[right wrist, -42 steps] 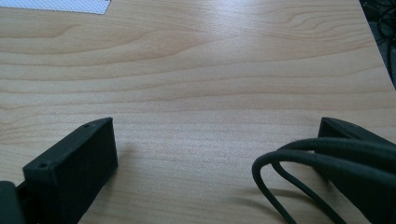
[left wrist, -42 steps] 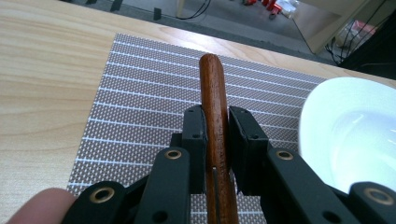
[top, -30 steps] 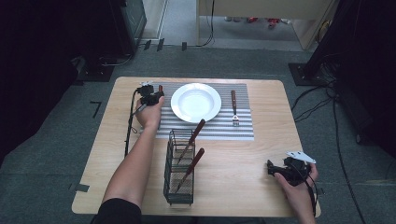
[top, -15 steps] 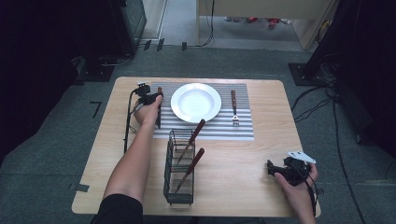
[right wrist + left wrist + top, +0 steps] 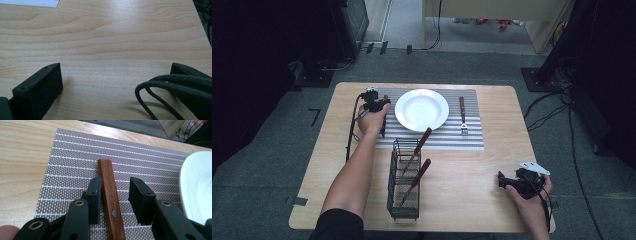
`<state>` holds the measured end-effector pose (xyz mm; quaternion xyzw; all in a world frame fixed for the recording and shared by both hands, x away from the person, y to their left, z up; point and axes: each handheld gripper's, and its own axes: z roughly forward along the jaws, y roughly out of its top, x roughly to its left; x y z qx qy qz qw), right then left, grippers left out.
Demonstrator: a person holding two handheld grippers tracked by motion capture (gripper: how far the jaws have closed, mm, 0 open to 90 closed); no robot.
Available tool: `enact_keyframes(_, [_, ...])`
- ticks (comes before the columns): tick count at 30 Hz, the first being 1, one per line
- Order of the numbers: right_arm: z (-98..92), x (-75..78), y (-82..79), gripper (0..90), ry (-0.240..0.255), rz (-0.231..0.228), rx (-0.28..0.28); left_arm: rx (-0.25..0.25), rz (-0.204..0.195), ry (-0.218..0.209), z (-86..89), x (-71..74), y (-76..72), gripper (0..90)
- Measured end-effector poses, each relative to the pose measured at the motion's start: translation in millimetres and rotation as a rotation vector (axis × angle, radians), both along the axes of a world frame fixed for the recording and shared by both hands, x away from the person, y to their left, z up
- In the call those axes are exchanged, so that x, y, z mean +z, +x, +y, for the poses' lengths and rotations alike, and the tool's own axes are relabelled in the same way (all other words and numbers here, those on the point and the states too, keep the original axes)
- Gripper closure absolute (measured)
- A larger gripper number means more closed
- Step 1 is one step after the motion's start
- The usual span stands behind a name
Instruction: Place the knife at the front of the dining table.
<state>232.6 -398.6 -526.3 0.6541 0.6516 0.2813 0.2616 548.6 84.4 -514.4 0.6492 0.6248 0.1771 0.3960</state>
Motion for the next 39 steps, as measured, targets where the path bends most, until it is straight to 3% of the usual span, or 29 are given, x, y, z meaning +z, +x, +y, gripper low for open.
enact_keyframes(7, [0.0, 0.0, 0.0, 0.0, 0.0, 0.0, 0.0, 0.01, 0.032, 0.023, 2.6, 3.8, -0.7, 65.0])
enact_keyframes(8, [0.0, 0.0, 0.0, 0.0, 0.0, 0.0, 0.0, 0.007, 0.041, 0.054, 1.8, 5.2, -0.7, 66.2])
enact_keyframes(11, [0.0, 0.0, 0.0, 0.0, 0.0, 0.0, 0.0, -0.008, 0.047, 0.092, -0.7, 6.5, 0.5, 66.4])
enact_keyframes(12, [0.0, 0.0, 0.0, 0.0, 0.0, 0.0, 0.0, -0.023, 0.055, 0.151, -4.6, 8.3, 1.8, 67.3])
enact_keyframes(13, [0.0, 0.0, 0.0, 0.0, 0.0, 0.0, 0.0, -0.023, 0.055, 0.151, -4.6, 8.3, 1.8, 68.0])
enact_keyframes(18, [0.0, 0.0, 0.0, 0.0, 0.0, 0.0, 0.0, -0.039, 0.063, 0.253, -12.8, 10.5, 6.1, 72.9])
enact_keyframes(25, [0.0, 0.0, 0.0, 0.0, 0.0, 0.0, 0.0, -0.058, 0.061, 0.243, -15.1, 10.7, 10.0, 76.7])
enact_keyframes(28, [0.0, 0.0, 0.0, 0.0, 0.0, 0.0, 0.0, -0.031, 0.075, 0.214, -12.4, 10.9, 11.5, 76.7])
enact_keyframes(39, [0.0, 0.0, 0.0, 0.0, 0.0, 0.0, 0.0, 0.023, 0.095, 0.178, -7.9, 11.8, 14.2, 76.4])
